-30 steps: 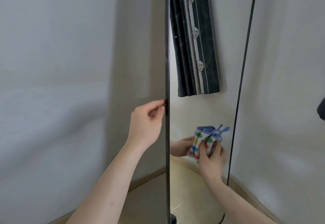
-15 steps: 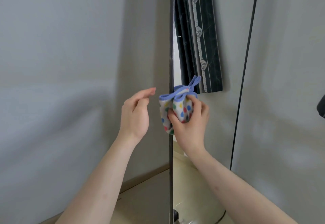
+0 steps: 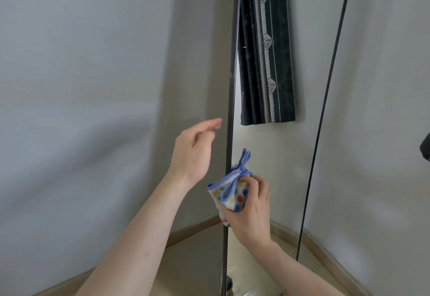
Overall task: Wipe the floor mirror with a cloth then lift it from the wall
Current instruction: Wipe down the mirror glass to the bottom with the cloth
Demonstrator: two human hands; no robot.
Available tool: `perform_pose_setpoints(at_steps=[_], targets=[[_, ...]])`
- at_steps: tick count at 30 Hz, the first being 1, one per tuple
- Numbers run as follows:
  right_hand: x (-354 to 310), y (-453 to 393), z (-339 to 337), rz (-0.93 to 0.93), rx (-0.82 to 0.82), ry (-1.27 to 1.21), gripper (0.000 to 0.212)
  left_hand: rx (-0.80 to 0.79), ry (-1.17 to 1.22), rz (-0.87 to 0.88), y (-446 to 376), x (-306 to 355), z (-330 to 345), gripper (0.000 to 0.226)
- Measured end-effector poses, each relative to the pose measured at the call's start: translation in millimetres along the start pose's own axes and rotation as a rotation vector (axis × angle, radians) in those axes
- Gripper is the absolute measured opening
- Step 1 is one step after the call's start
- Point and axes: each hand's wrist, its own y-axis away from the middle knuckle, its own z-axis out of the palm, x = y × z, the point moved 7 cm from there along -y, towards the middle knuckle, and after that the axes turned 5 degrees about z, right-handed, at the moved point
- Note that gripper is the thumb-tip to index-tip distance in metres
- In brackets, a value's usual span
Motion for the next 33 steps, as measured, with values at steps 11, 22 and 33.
perform_pose_setpoints(at_steps=[11, 22, 33], targets=[[-31.8, -35.2, -20.9, -0.062, 0.164, -0.092, 0.075, -0.017, -0.021, -0.001, -2.5, -0.8, 5.7, 0.043], [6.3, 14.3, -10.8, -0.088, -0.015, 0.011, 0.082, -0.002, -0.001, 0.009, -0.9, 8.0, 19.1, 0.041], [-22.8, -5.8, -5.4, -0.187, -0.013, 0.009, 0.080, 0.040, 0.040, 0.012, 3.2, 15.7, 22.5, 0.045]])
